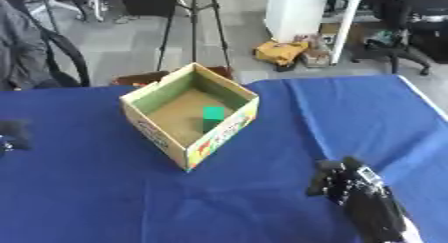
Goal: Pick up objects on the table and place them in the box.
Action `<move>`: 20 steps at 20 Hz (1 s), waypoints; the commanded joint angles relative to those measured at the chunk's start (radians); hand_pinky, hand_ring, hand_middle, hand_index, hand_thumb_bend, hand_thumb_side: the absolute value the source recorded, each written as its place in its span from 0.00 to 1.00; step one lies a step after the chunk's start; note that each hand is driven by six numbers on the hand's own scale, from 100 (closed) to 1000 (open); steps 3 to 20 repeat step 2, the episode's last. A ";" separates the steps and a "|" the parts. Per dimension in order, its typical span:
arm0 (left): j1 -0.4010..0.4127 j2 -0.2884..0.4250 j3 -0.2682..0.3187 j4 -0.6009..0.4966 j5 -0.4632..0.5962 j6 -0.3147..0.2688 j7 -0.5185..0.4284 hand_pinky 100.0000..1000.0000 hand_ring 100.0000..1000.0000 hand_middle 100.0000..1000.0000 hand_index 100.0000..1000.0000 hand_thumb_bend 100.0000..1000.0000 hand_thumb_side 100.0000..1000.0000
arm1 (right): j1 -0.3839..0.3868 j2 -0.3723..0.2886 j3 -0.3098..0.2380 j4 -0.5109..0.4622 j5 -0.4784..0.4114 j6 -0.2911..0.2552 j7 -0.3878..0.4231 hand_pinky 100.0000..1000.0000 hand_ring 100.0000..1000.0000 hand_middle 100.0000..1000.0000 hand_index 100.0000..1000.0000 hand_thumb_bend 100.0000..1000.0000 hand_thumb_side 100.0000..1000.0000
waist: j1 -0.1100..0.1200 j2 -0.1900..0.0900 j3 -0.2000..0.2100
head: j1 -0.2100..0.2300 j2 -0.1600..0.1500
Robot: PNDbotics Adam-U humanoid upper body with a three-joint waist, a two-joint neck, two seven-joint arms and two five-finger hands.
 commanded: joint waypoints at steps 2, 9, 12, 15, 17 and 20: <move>0.000 -0.001 0.011 -0.008 -0.008 0.001 -0.010 0.59 0.82 0.45 0.63 0.18 1.00 | -0.005 -0.019 -0.008 -0.014 0.004 -0.005 -0.001 0.61 0.54 0.51 0.72 0.00 0.92 | 0.000 -0.013 0.002 | 0.011 0.019; 0.000 -0.001 0.011 -0.008 -0.008 0.001 -0.010 0.59 0.82 0.45 0.63 0.18 1.00 | -0.005 -0.019 -0.008 -0.014 0.004 -0.005 -0.001 0.61 0.54 0.51 0.72 0.00 0.92 | 0.000 -0.013 0.002 | 0.011 0.019; 0.000 -0.001 0.011 -0.008 -0.008 0.001 -0.010 0.59 0.82 0.45 0.63 0.18 1.00 | -0.005 -0.019 -0.008 -0.014 0.004 -0.005 -0.001 0.61 0.54 0.51 0.72 0.00 0.92 | 0.000 -0.013 0.002 | 0.011 0.019; 0.000 -0.001 0.011 -0.008 -0.008 0.001 -0.010 0.59 0.82 0.45 0.63 0.18 1.00 | -0.005 -0.019 -0.008 -0.014 0.004 -0.005 -0.001 0.61 0.54 0.51 0.72 0.00 0.92 | 0.000 -0.013 0.002 | 0.011 0.019; 0.000 -0.001 0.011 -0.008 -0.008 0.001 -0.010 0.59 0.82 0.45 0.63 0.18 1.00 | -0.005 -0.019 -0.008 -0.014 0.004 -0.005 -0.001 0.61 0.54 0.51 0.72 0.00 0.92 | 0.000 -0.013 0.002 | 0.011 0.019; 0.000 -0.001 0.011 -0.008 -0.008 0.001 -0.010 0.59 0.82 0.45 0.63 0.18 1.00 | -0.005 -0.019 -0.008 -0.014 0.004 -0.005 -0.001 0.61 0.54 0.51 0.72 0.00 0.92 | 0.000 -0.013 0.002 | 0.011 0.019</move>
